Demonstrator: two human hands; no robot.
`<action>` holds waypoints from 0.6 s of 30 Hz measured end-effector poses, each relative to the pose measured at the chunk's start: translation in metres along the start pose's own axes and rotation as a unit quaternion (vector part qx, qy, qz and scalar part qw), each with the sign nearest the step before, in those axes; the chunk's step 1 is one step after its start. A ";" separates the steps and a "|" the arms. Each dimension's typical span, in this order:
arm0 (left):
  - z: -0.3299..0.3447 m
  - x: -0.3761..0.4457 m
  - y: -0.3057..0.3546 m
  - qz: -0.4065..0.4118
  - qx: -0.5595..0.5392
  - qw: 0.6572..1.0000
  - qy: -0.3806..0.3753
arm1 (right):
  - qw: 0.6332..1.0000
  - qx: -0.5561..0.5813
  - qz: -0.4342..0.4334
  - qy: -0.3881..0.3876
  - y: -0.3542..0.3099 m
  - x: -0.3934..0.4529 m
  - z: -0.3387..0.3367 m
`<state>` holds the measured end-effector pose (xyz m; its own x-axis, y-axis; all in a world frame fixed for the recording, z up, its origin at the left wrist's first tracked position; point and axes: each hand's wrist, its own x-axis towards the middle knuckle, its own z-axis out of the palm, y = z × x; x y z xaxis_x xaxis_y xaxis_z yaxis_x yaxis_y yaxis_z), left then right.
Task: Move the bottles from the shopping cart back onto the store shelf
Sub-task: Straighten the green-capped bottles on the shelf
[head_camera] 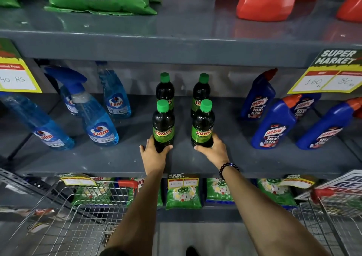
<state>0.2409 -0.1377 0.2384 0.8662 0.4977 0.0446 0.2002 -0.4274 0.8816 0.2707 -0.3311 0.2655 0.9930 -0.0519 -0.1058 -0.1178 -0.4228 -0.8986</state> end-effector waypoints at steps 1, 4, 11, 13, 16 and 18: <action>0.000 0.000 0.000 -0.002 0.002 1.000 0.000 | 1.000 0.002 -0.001 -0.001 0.000 0.000 0.001; -0.001 0.001 -0.001 -0.008 0.004 1.000 -0.007 | 1.000 -0.002 0.000 -0.003 0.004 0.000 0.002; -0.022 -0.003 -0.009 0.027 0.082 0.994 -0.062 | 0.996 -0.081 -0.045 0.015 0.014 -0.019 0.008; -0.036 -0.014 -0.016 0.036 0.119 0.991 -0.051 | 0.989 -0.131 -0.025 0.068 0.017 -0.031 0.016; -0.063 -0.031 -0.031 0.035 0.148 0.988 -0.030 | 0.972 -0.200 -0.002 0.127 0.016 -0.052 0.033; -0.085 -0.036 -0.041 0.030 0.162 0.986 -0.015 | 0.965 -0.221 -0.008 0.142 0.009 -0.066 0.047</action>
<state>0.1626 -0.0736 0.2408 0.8933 0.4435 0.0729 0.2804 -0.6767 0.6808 0.2038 -0.2885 0.2442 0.9618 -0.2605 0.0842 -0.1532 -0.7670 -0.6231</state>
